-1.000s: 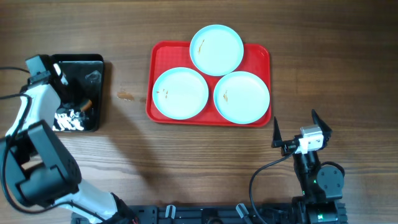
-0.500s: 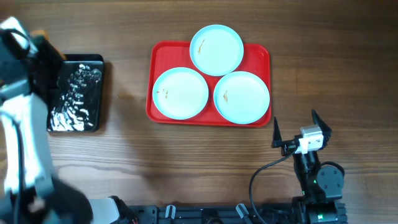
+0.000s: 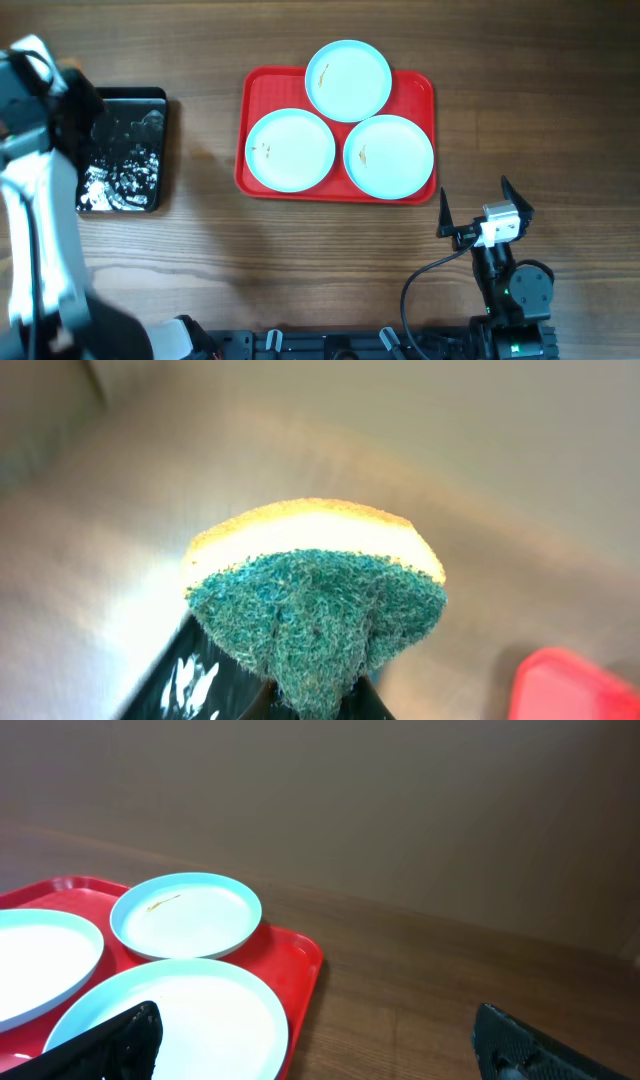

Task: Clean dirty plates on tray and stack at the side
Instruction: 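Keep scrubbing the sponge around the black tray to soak it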

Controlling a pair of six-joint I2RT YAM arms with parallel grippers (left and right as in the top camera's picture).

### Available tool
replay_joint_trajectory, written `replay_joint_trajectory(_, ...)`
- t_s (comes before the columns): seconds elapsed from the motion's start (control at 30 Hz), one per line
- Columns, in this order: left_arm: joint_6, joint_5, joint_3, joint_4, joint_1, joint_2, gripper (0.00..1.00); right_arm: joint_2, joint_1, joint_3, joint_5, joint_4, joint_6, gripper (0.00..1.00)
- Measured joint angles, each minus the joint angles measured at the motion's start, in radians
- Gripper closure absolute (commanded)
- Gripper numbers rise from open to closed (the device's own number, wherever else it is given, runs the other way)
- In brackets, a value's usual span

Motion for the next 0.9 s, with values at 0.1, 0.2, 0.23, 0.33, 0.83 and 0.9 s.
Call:
replay_joint_trajectory(0.1,0.000,0.006,0.011,0.009,0.000,-0.040,0.96,0.000,0.000,0.000,0.000,0.000,0.000,0.00)
replay_joint_trajectory(0.2,0.001,0.002,-0.023,-0.003,0.000,0.034,0.96,0.000,0.000,0.000,0.000,0.000,0.000,0.00)
replay_joint_trajectory(0.23,0.003,-0.008,-0.042,-0.024,0.000,0.095,0.96,0.000,0.000,0.000,0.000,0.000,0.000,0.00)
replay_joint_trajectory(0.33,0.011,-0.042,-0.090,-0.094,0.000,0.245,0.96,0.000,0.000,0.000,0.000,0.000,0.000,0.00)
replay_joint_trajectory(0.83,-0.187,0.025,0.008,-0.003,0.000,-0.159,0.96,0.000,0.000,0.000,0.000,0.000,0.000,0.00)
replay_joint_trajectory(0.9,-0.204,0.029,0.018,-0.034,0.000,-0.208,0.96,0.000,0.000,0.000,0.000,0.000,0.000,0.00)
